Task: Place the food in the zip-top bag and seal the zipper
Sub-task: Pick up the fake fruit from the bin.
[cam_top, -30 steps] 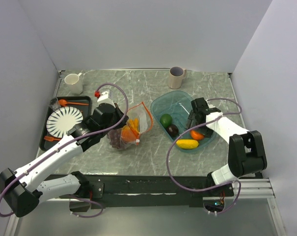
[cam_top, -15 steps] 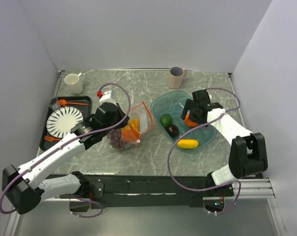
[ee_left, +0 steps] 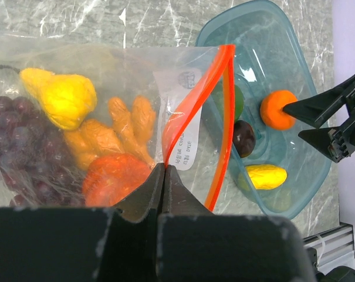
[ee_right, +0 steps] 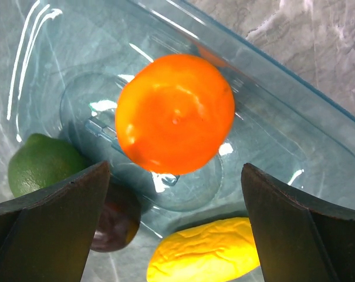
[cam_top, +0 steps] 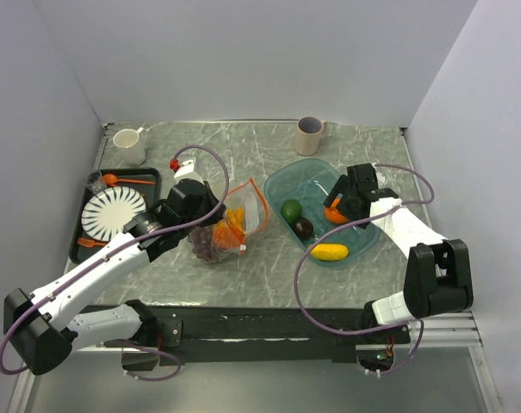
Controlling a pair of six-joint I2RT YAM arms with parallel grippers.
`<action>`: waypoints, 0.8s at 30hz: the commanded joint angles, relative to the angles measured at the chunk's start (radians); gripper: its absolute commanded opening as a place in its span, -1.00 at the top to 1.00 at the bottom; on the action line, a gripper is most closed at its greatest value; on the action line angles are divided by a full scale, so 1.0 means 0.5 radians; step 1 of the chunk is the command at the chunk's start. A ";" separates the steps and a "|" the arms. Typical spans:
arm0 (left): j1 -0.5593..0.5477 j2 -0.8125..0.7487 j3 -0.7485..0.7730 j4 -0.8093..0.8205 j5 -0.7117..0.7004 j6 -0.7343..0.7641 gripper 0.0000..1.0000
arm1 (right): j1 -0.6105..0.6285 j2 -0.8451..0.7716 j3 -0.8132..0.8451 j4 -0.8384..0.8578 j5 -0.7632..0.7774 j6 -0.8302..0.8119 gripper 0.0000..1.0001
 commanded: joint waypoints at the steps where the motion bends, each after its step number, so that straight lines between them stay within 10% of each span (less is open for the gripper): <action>1: 0.012 -0.039 0.079 -0.006 -0.052 -0.005 0.99 | -0.035 -0.016 0.039 0.154 -0.035 0.088 -1.00; 24: 0.009 0.068 0.103 0.009 -0.009 0.017 0.99 | -0.167 0.297 0.064 0.298 -0.238 -0.022 -0.86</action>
